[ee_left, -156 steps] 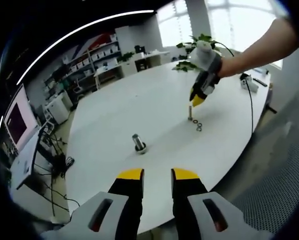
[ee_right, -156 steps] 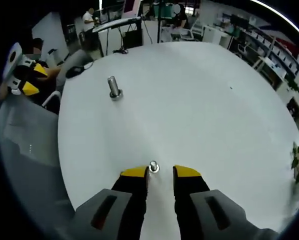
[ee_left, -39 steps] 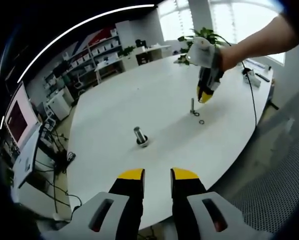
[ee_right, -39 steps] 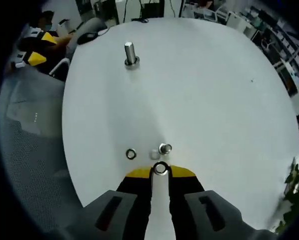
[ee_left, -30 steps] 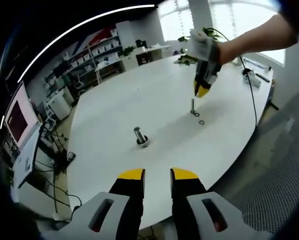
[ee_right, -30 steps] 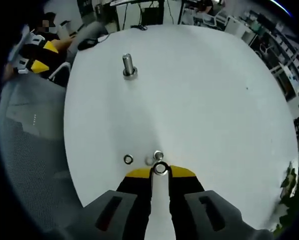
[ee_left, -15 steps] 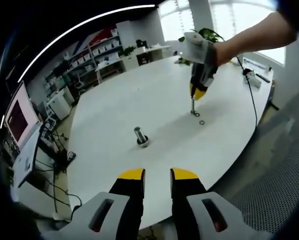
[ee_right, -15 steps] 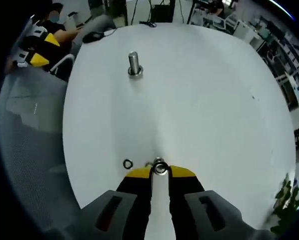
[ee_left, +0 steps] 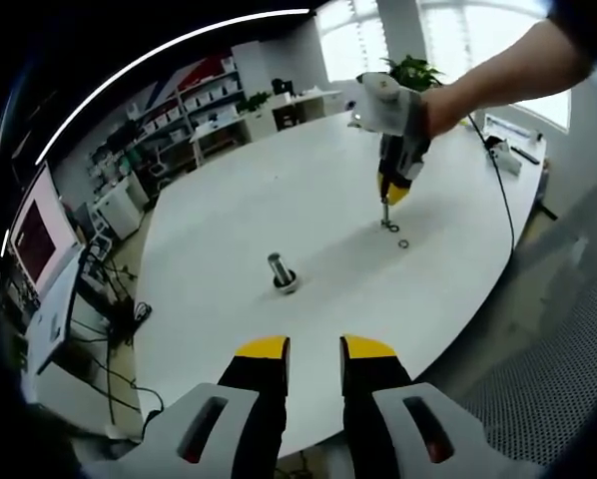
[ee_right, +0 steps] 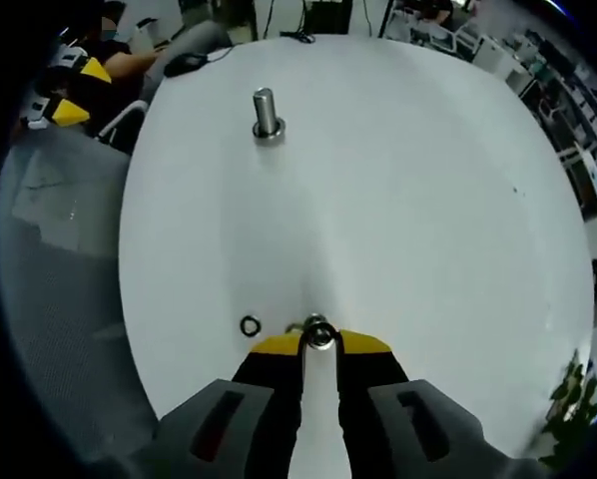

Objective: Place the washer onto the threaded stud by aligning its center hole with the stud, sliding it down to the base, and recovering from edge contact or off-axis alignment until the washer reaches the visible bottom stop.

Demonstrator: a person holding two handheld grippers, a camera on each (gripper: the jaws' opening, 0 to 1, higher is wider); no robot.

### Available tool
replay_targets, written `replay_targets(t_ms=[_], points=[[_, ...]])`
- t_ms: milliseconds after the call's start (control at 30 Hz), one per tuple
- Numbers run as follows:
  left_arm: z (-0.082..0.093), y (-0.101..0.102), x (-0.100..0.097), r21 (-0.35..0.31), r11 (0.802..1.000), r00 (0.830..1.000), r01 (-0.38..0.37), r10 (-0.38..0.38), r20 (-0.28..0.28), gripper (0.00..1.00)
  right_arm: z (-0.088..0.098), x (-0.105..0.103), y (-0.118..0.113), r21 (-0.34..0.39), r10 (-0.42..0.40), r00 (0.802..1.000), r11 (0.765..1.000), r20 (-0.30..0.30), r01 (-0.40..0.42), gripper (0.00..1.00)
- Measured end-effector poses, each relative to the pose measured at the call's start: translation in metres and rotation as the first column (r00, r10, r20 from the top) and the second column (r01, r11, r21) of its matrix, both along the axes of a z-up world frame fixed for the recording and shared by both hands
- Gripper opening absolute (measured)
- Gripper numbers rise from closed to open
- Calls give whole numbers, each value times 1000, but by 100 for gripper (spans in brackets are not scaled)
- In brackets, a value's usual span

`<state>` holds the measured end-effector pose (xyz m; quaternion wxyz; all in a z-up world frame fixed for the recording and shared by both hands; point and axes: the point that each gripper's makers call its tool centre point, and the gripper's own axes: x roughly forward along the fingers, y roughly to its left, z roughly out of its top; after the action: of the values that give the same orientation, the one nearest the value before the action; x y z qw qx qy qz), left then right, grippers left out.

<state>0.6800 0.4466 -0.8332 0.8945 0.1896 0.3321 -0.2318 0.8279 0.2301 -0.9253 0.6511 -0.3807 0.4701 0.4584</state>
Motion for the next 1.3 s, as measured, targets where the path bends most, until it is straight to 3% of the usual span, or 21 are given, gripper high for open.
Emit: replay_targets(t_ms=[600, 1000, 1300], points=[[-5, -2, -2, 11, 1000, 1000, 11, -11, -19, 17, -40, 5, -5, -53, 15, 999, 998, -38, -17, 14], [-7, 0, -2, 12, 1000, 999, 2, -1, -34, 17, -40, 6, -6, -39, 17, 999, 999, -39, -18, 15], [-9, 1, -4, 12, 1000, 999, -1, 1, -43, 17, -31, 7, -13, 24, -67, 997, 997, -41, 68, 16]])
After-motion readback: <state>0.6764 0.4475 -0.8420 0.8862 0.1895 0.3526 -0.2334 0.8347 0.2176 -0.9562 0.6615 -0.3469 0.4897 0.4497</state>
